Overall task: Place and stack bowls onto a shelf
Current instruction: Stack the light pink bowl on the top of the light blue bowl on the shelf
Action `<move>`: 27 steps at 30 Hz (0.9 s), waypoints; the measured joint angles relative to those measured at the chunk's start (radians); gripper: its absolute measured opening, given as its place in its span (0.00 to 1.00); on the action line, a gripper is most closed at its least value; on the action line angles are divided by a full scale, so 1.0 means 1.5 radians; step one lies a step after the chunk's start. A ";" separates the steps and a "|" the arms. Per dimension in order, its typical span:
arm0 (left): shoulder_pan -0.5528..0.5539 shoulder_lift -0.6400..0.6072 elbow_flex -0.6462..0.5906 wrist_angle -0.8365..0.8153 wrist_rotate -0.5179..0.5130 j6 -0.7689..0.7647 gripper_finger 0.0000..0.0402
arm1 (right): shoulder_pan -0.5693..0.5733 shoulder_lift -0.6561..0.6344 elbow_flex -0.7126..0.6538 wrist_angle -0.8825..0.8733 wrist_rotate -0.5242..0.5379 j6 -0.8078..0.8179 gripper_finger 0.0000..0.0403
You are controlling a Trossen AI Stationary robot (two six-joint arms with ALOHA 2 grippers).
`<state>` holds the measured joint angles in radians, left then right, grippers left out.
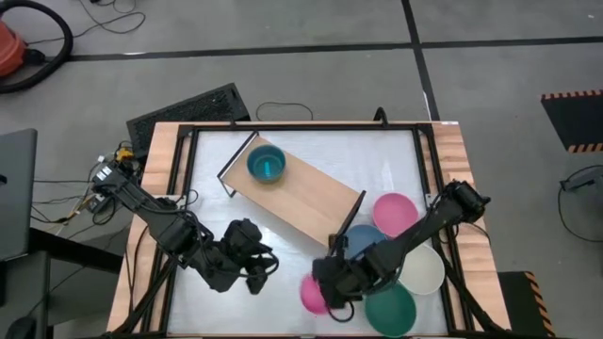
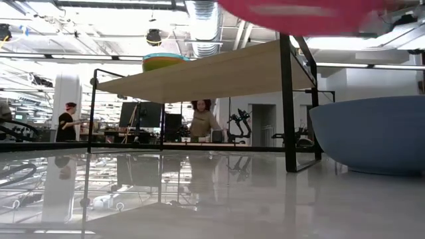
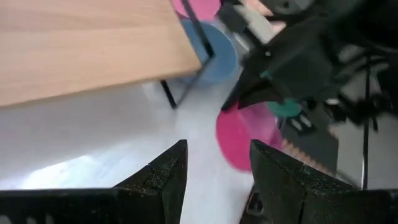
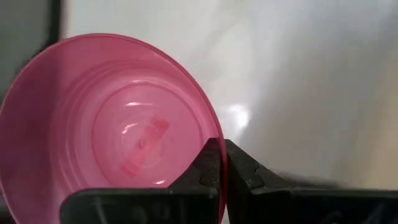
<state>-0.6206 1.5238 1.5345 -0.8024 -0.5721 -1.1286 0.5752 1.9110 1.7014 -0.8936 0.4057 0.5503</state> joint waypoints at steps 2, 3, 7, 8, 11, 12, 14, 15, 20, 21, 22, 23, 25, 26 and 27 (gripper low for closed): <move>0.004 0.000 0.000 -0.009 -0.008 -0.040 0.39 | -0.008 -0.011 0.024 0.003 0.066 -0.001 0.06; 0.007 0.000 0.000 -0.012 -0.009 -0.060 0.39 | -0.013 -0.015 0.037 0.004 0.090 -0.005 0.06; 0.009 0.000 0.000 -0.011 -0.012 -0.074 0.39 | -0.037 -0.015 0.087 -0.008 0.150 -0.041 0.06; 0.009 0.000 0.000 -0.012 -0.014 -0.069 0.39 | -0.046 -0.015 0.096 -0.016 0.153 -0.046 0.06; 0.009 0.000 -0.001 -0.013 -0.037 -0.064 0.39 | -0.077 -0.016 0.104 -0.022 0.153 -0.053 0.06; 0.009 0.000 -0.001 -0.015 -0.047 -0.064 0.39 | -0.086 -0.015 0.104 -0.027 0.154 -0.056 0.06; 0.010 0.000 -0.001 -0.032 -0.074 -0.063 0.39 | -0.105 -0.014 0.103 -0.027 0.154 -0.058 0.06; 0.012 0.000 -0.001 -0.046 -0.087 -0.066 0.39 | -0.114 -0.013 0.103 -0.026 0.154 -0.059 0.06; 0.041 0.012 -0.001 -0.095 -0.117 -0.087 0.39 | -0.146 -0.014 0.103 -0.023 0.155 -0.077 0.06; 0.048 0.013 -0.002 -0.096 -0.117 -0.080 0.39 | -0.151 -0.014 0.103 -0.022 0.155 -0.077 0.06; 0.057 0.016 -0.001 -0.093 -0.116 -0.071 0.39 | -0.156 -0.014 0.103 -0.020 0.156 -0.079 0.06; 0.065 0.018 -0.001 -0.092 -0.116 -0.063 0.39 | -0.162 -0.014 0.103 -0.016 0.156 -0.082 0.06; 0.077 0.024 -0.001 -0.093 -0.109 -0.046 0.39 | -0.170 -0.014 0.103 -0.003 0.158 -0.092 0.06; 0.086 0.028 -0.001 -0.090 -0.102 -0.037 0.39 | -0.173 -0.014 0.103 -0.001 0.158 -0.096 0.06; 0.096 0.031 -0.001 -0.087 -0.094 -0.033 0.39 | -0.176 -0.014 0.103 -0.001 0.158 -0.102 0.06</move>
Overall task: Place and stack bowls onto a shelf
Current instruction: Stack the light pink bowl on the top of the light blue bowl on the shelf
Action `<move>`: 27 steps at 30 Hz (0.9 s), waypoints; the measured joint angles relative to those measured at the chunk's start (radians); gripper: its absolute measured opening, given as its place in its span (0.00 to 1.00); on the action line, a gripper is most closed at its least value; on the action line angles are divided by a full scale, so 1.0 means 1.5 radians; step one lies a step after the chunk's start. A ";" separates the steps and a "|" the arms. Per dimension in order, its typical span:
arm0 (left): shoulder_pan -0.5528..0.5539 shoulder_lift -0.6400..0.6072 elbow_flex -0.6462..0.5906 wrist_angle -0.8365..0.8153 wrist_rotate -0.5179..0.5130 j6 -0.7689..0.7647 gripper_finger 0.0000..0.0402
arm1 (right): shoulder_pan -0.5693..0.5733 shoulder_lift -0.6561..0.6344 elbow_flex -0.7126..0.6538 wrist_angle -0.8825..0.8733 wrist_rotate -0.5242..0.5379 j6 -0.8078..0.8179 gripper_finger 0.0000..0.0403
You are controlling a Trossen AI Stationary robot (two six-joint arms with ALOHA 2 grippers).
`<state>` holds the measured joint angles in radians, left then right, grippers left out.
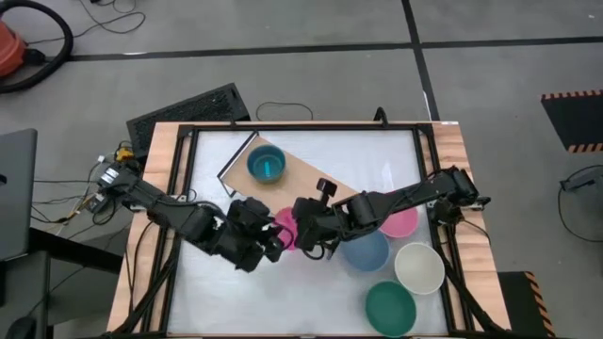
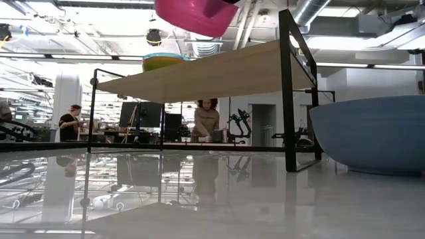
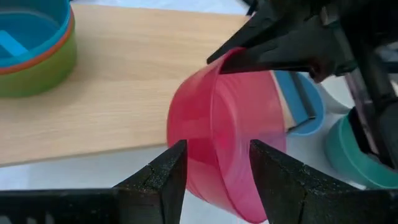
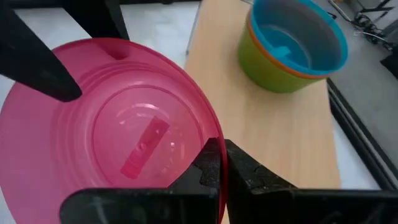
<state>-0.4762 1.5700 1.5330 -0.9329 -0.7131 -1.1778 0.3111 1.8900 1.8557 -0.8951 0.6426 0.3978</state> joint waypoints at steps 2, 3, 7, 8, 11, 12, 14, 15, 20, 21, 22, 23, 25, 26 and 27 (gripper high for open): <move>0.015 0.001 0.000 -0.005 0.021 0.002 0.39 | -0.005 0.000 0.000 0.001 -0.001 -0.005 0.06; 0.023 0.001 0.000 -0.006 0.036 0.003 0.38 | -0.005 0.000 0.000 0.001 -0.002 -0.006 0.06; 0.042 0.005 0.000 -0.014 0.052 -0.002 0.26 | -0.004 0.000 0.000 -0.002 -0.005 -0.006 0.06; 0.045 0.005 0.000 -0.014 0.051 -0.004 0.21 | -0.004 0.000 0.000 -0.003 -0.004 -0.006 0.06; 0.052 0.005 0.000 -0.022 0.046 -0.006 0.05 | -0.008 0.000 0.000 -0.002 -0.005 -0.007 0.06; 0.054 0.005 0.000 -0.023 0.044 -0.006 0.03 | -0.009 0.000 0.000 -0.002 -0.005 -0.007 0.08; 0.059 0.005 -0.001 -0.022 0.044 -0.007 0.02 | -0.013 0.000 0.000 0.005 -0.005 -0.007 0.12; 0.061 0.005 -0.001 -0.019 0.043 -0.007 0.01 | -0.016 -0.001 0.000 0.013 -0.010 -0.014 0.14; 0.072 0.006 0.000 -0.004 0.036 -0.005 0.00 | -0.022 0.000 0.001 0.033 -0.049 -0.092 0.25; 0.073 0.006 0.000 -0.005 0.035 -0.003 0.00 | -0.023 0.000 0.002 0.029 -0.060 -0.095 0.28; 0.075 0.006 0.000 -0.004 0.035 -0.001 0.00 | -0.023 -0.004 0.006 0.016 -0.072 -0.095 0.32; 0.075 0.006 0.000 -0.002 0.035 0.000 0.00 | -0.023 -0.006 0.012 0.006 -0.084 -0.095 0.36; 0.076 0.006 0.001 -0.004 0.032 0.003 0.00 | -0.029 -0.009 0.029 -0.006 -0.100 -0.096 0.45; 0.077 0.005 0.001 -0.006 0.030 0.005 0.00 | -0.030 -0.009 0.040 -0.015 -0.101 -0.096 0.50; 0.078 0.005 0.001 -0.006 0.029 0.003 0.00 | -0.030 -0.009 0.054 -0.033 -0.100 -0.096 0.54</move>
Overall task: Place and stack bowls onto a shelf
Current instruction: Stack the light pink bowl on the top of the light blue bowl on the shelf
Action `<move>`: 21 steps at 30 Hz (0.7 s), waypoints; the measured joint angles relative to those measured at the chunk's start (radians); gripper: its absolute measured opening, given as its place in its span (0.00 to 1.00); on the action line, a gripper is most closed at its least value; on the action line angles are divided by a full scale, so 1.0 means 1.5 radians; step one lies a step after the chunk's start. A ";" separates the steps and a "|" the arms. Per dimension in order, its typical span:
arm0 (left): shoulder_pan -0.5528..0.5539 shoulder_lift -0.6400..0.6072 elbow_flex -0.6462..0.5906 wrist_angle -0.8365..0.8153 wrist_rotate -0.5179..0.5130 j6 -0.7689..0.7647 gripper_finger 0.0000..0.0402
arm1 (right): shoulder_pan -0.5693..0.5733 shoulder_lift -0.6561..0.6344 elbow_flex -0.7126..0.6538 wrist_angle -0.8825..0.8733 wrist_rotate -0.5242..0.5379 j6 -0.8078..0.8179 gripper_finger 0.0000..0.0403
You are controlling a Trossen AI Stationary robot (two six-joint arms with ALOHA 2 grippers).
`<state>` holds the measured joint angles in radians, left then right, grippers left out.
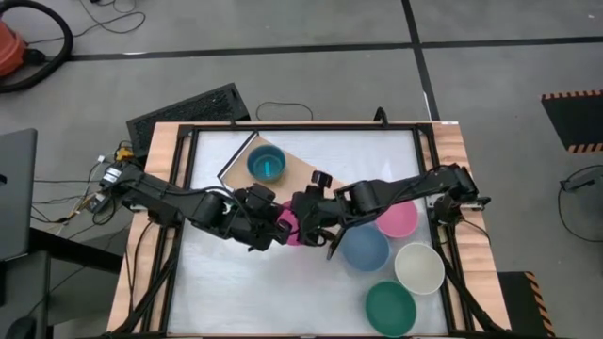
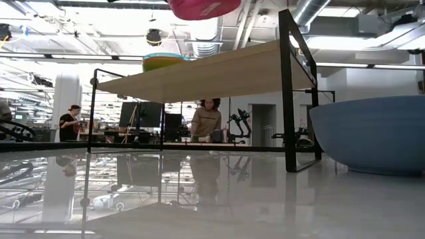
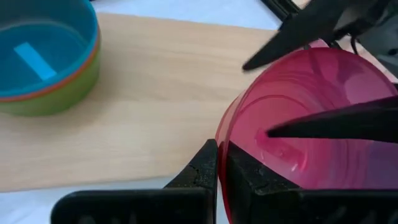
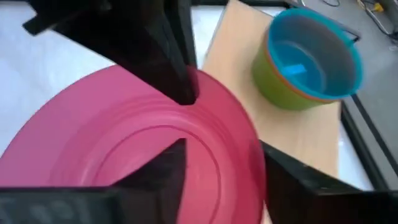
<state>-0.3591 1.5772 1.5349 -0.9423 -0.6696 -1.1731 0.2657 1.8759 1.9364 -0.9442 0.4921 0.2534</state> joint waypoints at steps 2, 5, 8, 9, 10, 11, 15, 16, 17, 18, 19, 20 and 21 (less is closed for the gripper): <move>0.002 -0.006 0.000 0.000 -0.004 -0.001 0.00 | 0.000 0.000 0.034 -0.042 0.002 -0.012 0.62; 0.005 -0.018 0.015 -0.004 -0.010 0.003 0.00 | 0.003 -0.002 0.081 -0.058 0.004 -0.040 0.66; 0.011 -0.021 0.036 -0.031 -0.012 0.007 0.00 | 0.003 -0.001 0.129 -0.080 0.003 -0.086 0.67; 0.012 -0.020 0.046 -0.043 -0.007 0.016 0.00 | 0.002 0.000 0.150 -0.098 0.003 -0.099 0.67; 0.014 -0.019 0.058 -0.060 0.004 0.028 0.00 | 0.002 0.000 0.173 -0.123 0.003 -0.107 0.67; 0.018 -0.019 0.070 -0.080 0.012 0.037 0.00 | 0.002 0.000 0.197 -0.153 0.004 -0.114 0.67; 0.052 -0.019 0.149 -0.218 0.020 0.034 0.00 | 0.003 -0.008 0.281 -0.283 0.011 -0.119 0.67; 0.066 -0.019 0.171 -0.253 0.018 0.031 0.00 | 0.003 -0.034 0.262 -0.291 0.018 -0.124 0.67; 0.083 -0.020 0.192 -0.281 0.017 0.031 0.00 | 0.002 -0.057 0.248 -0.306 0.029 -0.126 0.67; 0.102 -0.020 0.212 -0.307 0.017 0.037 0.00 | 0.000 -0.076 0.240 -0.326 0.037 -0.128 0.67; 0.125 -0.020 0.232 -0.333 0.020 0.048 0.00 | -0.003 -0.095 0.237 -0.344 0.051 -0.129 0.67; 0.151 -0.020 0.252 -0.354 0.026 0.064 0.00 | -0.008 -0.117 0.236 -0.361 0.059 -0.124 0.67; 0.179 -0.019 0.269 -0.367 0.035 0.084 0.00 | -0.010 -0.135 0.235 -0.375 0.069 -0.116 0.67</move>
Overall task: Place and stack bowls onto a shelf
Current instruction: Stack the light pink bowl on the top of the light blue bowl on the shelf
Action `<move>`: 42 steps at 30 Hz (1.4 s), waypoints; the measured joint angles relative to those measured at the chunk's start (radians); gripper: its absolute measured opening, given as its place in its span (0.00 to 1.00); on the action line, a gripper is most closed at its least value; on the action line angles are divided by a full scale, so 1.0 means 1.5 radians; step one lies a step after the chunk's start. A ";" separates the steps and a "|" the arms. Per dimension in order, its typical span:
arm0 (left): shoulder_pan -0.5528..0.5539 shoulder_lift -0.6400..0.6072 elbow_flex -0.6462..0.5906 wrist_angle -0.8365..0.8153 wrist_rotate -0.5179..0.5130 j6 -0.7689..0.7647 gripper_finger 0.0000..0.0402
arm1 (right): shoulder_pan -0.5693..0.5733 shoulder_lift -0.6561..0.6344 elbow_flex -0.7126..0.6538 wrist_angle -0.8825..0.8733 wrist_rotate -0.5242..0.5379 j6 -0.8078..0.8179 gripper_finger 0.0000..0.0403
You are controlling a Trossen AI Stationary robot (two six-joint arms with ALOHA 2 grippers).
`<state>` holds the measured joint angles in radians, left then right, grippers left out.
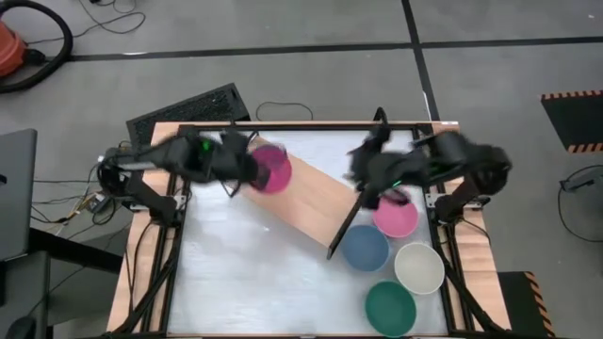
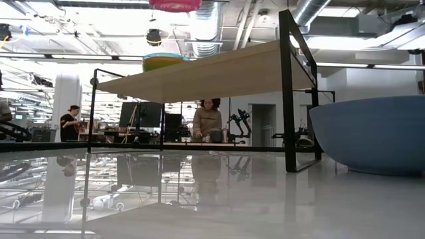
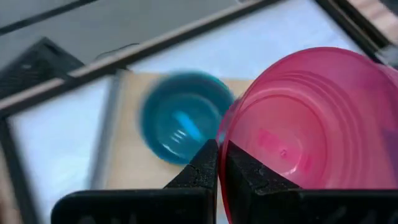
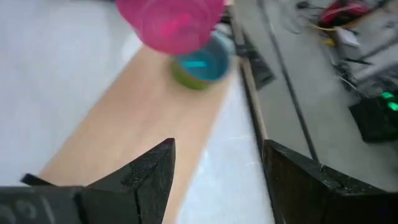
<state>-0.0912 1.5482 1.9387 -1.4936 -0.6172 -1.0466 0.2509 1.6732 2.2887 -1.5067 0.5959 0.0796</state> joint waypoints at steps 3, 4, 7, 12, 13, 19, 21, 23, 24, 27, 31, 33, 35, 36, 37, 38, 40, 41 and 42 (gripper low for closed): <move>0.095 -0.002 0.027 -0.009 0.044 0.072 0.00 | -0.016 -0.047 0.000 -0.008 0.012 0.004 0.67; 0.125 -0.001 0.028 -0.007 0.061 0.095 0.00 | -0.022 -0.061 -0.001 -0.008 0.012 0.004 0.67; 0.213 0.001 0.011 0.019 0.124 0.168 0.00 | -0.044 -0.100 -0.001 -0.007 0.017 0.000 0.67; 0.321 0.007 -0.042 0.085 0.242 0.255 0.00 | -0.085 -0.156 -0.001 -0.020 0.024 -0.015 0.67; 0.333 0.006 -0.052 0.099 0.250 0.259 0.00 | -0.092 -0.163 -0.001 -0.020 0.024 -0.019 0.67; 0.376 0.004 -0.091 0.131 0.310 0.283 0.00 | -0.125 -0.204 -0.001 -0.020 0.024 -0.027 0.67; 0.374 0.005 -0.112 0.131 0.323 0.283 0.00 | -0.133 -0.210 -0.001 -0.021 0.024 -0.035 0.67; 0.367 0.006 -0.132 0.137 0.333 0.283 0.00 | -0.138 -0.215 -0.001 -0.021 0.023 -0.038 0.67; 0.364 0.006 -0.141 0.147 0.343 0.283 0.00 | -0.141 -0.216 -0.001 -0.021 0.024 -0.039 0.67; 0.357 0.006 -0.161 0.152 0.357 0.289 0.00 | -0.151 -0.217 -0.001 -0.022 0.023 -0.046 0.67; 0.353 0.003 -0.185 0.151 0.356 0.296 0.00 | -0.152 -0.217 -0.001 -0.022 0.023 -0.052 0.67; 0.357 0.002 -0.194 0.141 0.356 0.303 0.00 | -0.152 -0.217 -0.001 -0.022 0.023 -0.052 0.67; 0.357 0.001 -0.194 0.135 0.355 0.308 0.00 | -0.152 -0.217 -0.001 -0.022 0.023 -0.053 0.67; 0.357 -0.001 -0.194 0.125 0.355 0.310 0.00 | -0.152 -0.217 -0.001 -0.022 0.023 -0.053 0.67; 0.358 -0.003 -0.194 0.118 0.354 0.311 0.00 | -0.152 -0.217 -0.001 -0.020 0.023 -0.054 0.67; 0.357 -0.006 -0.194 0.116 0.351 0.312 0.00 | -0.152 -0.217 -0.001 -0.018 0.023 -0.054 0.67; 0.357 -0.010 -0.194 0.123 0.349 0.314 0.00 | -0.152 -0.217 -0.001 -0.015 0.023 -0.055 0.67; 0.357 -0.012 -0.194 0.124 0.349 0.320 0.00 | -0.152 -0.217 -0.001 -0.014 0.023 -0.057 0.67; 0.357 -0.012 -0.194 0.125 0.349 0.327 0.00 | -0.152 -0.217 -0.001 -0.014 0.023 -0.059 0.67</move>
<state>0.4446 1.5307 1.6478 -1.3053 -0.0937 -0.5559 0.0223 1.3476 2.2871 -1.5284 0.6300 -0.0088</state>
